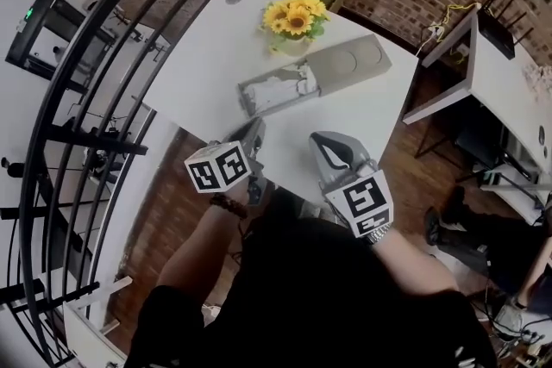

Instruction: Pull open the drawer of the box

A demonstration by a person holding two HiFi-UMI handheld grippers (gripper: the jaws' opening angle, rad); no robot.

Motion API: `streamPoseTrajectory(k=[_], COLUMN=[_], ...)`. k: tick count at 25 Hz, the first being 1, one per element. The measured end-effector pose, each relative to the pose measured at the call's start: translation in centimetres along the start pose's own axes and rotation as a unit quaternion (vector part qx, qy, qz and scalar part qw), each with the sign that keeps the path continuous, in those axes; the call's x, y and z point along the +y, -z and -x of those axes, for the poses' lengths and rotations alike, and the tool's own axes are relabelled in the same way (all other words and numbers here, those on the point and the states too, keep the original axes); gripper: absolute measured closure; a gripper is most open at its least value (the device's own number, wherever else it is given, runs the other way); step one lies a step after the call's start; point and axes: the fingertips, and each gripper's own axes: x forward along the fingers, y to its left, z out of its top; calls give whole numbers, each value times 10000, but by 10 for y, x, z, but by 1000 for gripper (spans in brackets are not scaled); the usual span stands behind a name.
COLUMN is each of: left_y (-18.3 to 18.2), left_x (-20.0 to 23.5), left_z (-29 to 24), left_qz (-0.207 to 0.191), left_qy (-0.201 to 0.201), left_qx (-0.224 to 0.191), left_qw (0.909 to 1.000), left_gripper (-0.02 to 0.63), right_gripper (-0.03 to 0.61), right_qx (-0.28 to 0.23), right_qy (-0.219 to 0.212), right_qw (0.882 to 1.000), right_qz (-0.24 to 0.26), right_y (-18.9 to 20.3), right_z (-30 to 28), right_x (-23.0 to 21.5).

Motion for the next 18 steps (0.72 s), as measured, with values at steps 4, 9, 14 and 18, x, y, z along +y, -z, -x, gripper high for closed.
streamPoseTrajectory(k=[4,9,14,18], left_y=[7,21,33,40], left_x=[-46,-93,-119,-131], left_z=[11,24,31,35], left_qz=[-975,-1842,-2283,-2456], left_qy=[192,435,560,581], left_qx=[34,96,102,60], left_qw=[9950,9819,9719,9676], left_gripper=[600,600,600,600], right_gripper=[586,586,586,586], right_qx=[-102,-219,-336,-390], right_qy=[44,78,76,56], right_qw=[9999,9997,9993,9991], right_qz=[31,65,108,122], right_y=[0,-4,-8,-8], right_z=[13,28,38,44], right_x=[1,7,12,16])
